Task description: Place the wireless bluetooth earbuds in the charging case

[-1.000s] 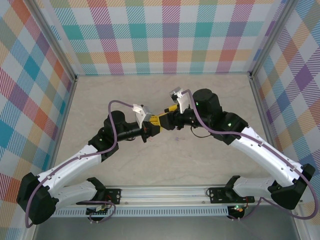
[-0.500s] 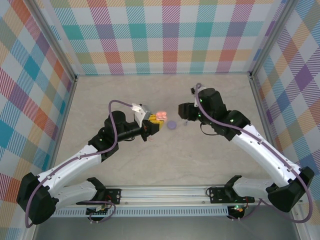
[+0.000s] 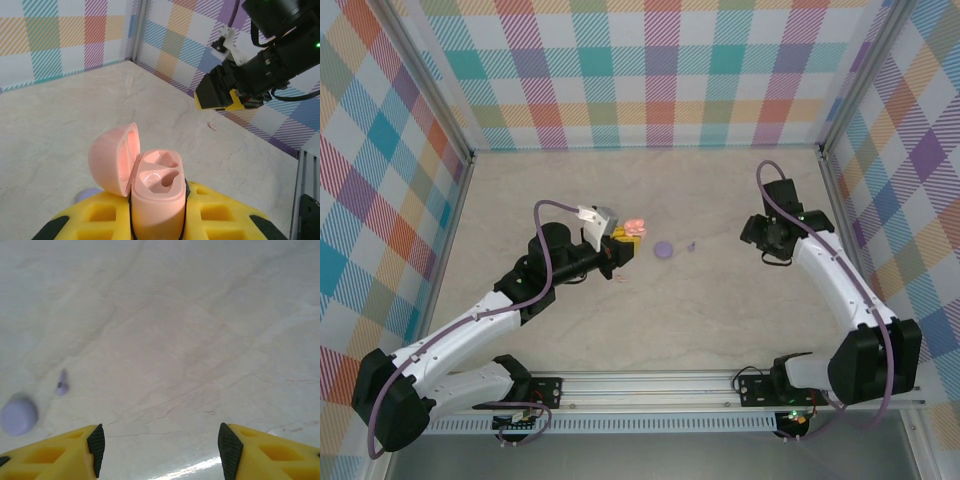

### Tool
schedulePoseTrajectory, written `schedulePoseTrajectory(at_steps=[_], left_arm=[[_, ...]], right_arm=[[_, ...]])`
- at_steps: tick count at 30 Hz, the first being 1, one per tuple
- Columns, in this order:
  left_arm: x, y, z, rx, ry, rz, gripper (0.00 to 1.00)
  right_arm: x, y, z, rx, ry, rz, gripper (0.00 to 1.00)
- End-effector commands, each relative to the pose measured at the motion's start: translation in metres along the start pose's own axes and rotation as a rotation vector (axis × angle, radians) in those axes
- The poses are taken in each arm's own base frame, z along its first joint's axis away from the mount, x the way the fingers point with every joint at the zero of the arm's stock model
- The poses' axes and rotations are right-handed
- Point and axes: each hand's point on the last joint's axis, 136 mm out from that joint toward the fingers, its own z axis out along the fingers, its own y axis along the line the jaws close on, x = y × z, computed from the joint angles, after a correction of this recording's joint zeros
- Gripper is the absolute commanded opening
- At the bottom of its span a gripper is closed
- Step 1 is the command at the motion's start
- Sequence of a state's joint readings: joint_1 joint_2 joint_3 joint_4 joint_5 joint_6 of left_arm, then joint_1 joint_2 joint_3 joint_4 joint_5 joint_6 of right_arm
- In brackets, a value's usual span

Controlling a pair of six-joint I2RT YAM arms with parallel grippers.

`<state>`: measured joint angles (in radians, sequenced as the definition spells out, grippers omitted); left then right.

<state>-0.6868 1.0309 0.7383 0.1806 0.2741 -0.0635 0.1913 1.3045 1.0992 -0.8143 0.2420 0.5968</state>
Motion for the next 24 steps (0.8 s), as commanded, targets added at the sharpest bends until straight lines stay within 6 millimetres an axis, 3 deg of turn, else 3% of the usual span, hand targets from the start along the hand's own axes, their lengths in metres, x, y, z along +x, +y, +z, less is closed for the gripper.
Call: schedulePoseTrajectory(at_steps=[1, 10, 16, 24], left_arm=[[-0.010, -0.002, -0.004, -0.016, -0.024, -0.013, 0.15], [-0.013, -0.004, -0.004, -0.011, -0.012, -0.013, 0.15], [-0.014, -0.005, -0.001, -0.005, 0.002, -0.013, 0.15], [-0.015, -0.005, 0.002, -0.002, 0.009, -0.014, 0.15]], right_arm=[[0.006, -0.033, 0.011, 0.122, 0.038, 0.085, 0.63], [-0.010, -0.087, 0.050, 0.189, 0.108, 0.207, 0.62], [-0.016, -0.112, 0.082, 0.197, 0.179, 0.274, 0.61], [-0.026, -0.139, 0.105, 0.247, 0.220, 0.286, 0.59]])
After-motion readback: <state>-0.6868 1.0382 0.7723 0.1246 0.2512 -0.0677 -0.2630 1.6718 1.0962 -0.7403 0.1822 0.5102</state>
